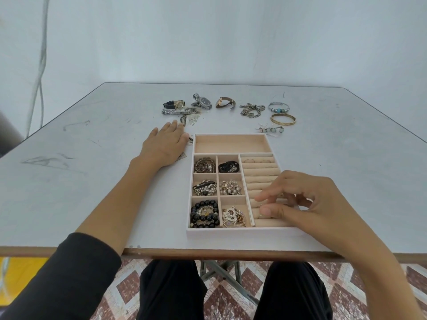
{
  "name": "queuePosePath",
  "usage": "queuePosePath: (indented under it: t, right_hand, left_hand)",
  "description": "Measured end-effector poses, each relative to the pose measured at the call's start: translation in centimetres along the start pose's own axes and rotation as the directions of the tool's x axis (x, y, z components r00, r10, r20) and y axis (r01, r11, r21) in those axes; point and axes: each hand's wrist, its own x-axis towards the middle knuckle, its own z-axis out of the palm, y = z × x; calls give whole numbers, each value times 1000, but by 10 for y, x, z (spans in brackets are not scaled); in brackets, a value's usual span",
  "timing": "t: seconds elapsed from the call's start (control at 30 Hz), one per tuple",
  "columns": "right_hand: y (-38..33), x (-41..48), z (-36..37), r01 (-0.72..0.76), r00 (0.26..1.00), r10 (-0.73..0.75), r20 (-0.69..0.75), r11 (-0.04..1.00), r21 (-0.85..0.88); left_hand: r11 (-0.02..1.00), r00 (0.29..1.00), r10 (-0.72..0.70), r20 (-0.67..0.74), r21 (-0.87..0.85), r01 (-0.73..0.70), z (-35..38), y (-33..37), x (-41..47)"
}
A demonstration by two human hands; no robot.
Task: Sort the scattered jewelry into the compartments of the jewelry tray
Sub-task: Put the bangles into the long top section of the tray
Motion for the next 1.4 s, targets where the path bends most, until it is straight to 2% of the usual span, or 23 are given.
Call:
queuePosePath:
  t: [0.13,0.33,0.47,0.6,0.77,1.03,1.2,1.3,1.4]
  right_hand:
    - [5,2,-3,24,999,-25,23,1000,20]
    - [4,23,-10,-41,997,41,-72,999,-4]
    - [12,61,-25,-126,991,117,-58,973,-194]
    - [29,109,-39,-171,985,159,-66,867,-467]
    - [48,156,-53,-261,965,201,-167,741,-619]
    - [96,188,-65,-457,872,234,-431,705,-542]
    - [116,198,-70,-529,837,361,-412,726,-439]
    - [121,199,-70,-534,825,354,-441,746,-398]
    - [129,199,-68,-511,830,307,-466,755,-412]
  left_hand:
    - [1000,1000,3,-2,1,-3,0,0,0]
    - [1000,1000,-1,4,7,1,-1,0,0]
    - [1000,1000,1,-3,6,-1,-1,0,0]
    - [1000,1000,4,-11,-9,-4,-1,-1,1]
    - [1000,1000,7,-22,-29,-7,-1,-1,1]
    - [999,998,8,-55,-48,-10,-4,3,1]
    - [998,999,-2,-48,-58,-1,-5,3,2]
    - [998,998,-29,-58,-51,26,-11,7,2]
    - [993,992,-109,-62,28,111,-21,14,10]
